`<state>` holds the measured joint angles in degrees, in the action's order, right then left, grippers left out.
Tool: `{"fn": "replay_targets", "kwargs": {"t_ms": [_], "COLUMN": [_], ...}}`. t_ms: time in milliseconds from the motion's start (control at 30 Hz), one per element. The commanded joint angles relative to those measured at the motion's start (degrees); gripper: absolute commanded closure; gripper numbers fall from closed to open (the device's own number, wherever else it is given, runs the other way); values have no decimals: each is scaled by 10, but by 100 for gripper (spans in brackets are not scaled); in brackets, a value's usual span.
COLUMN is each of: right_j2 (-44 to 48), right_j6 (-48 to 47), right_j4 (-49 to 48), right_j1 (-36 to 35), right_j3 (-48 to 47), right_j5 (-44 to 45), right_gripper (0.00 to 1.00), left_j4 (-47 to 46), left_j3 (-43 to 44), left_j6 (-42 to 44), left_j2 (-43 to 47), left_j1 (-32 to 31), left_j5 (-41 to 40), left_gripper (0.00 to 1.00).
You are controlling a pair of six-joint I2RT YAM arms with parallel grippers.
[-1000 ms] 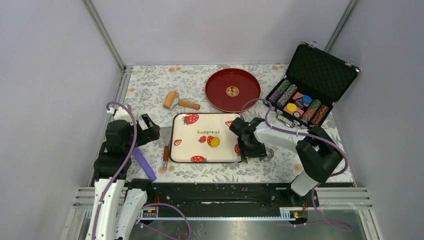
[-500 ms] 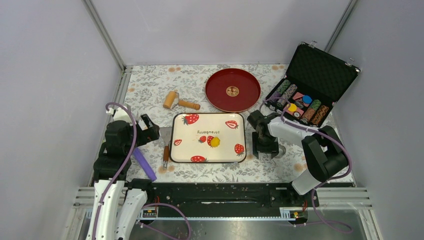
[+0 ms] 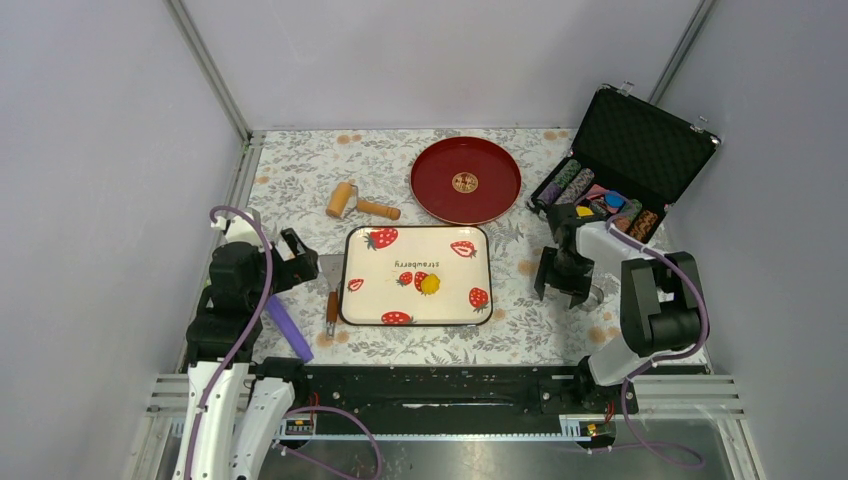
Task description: Roll out the dumpling wrappers from the dough
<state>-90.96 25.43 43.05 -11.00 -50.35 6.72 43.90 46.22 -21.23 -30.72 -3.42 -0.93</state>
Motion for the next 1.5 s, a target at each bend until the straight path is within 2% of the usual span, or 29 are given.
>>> {"fn": "replay_targets", "kwargs": {"t_ms": [0, 167, 433, 633, 767, 1067, 1333, 1467], "right_j2": [12, 49, 72, 32, -7, -88, -121, -124], "right_j6": [-24, -19, 10, 24, 35, 46, 40, 37], "right_j4": [-2, -2, -49, -91, -123, -137, -137, -137], "right_j1": [29, 30, 16, -34, -62, -96, -114, -120], "right_j3": [-10, -9, -2, -19, -35, -80, -101, -97], "right_j5": [-46, -87, -194, -254, -290, -298, -302, -298], "right_gripper": [26, 23, 28, 35, 45, 59, 68, 75], "left_j4": [-28, -28, -29, -29, -29, -29, -30, -30], "left_j3": [-4, -4, -5, -6, -6, -5, -6, -6], "left_j6": [-1, 0, 0, 0, 0, 0, 0, 0], "left_j2": [6, 5, 1, 2, 3, 4, 4, 4], "left_j1": [-1, -1, -1, -1, -1, -1, -1, -1], "left_j5": [-13, -12, -8, -8, -8, -7, -6, -6], "left_gripper": [1, 1, 1, 1, 1, 1, 1, 1]}}
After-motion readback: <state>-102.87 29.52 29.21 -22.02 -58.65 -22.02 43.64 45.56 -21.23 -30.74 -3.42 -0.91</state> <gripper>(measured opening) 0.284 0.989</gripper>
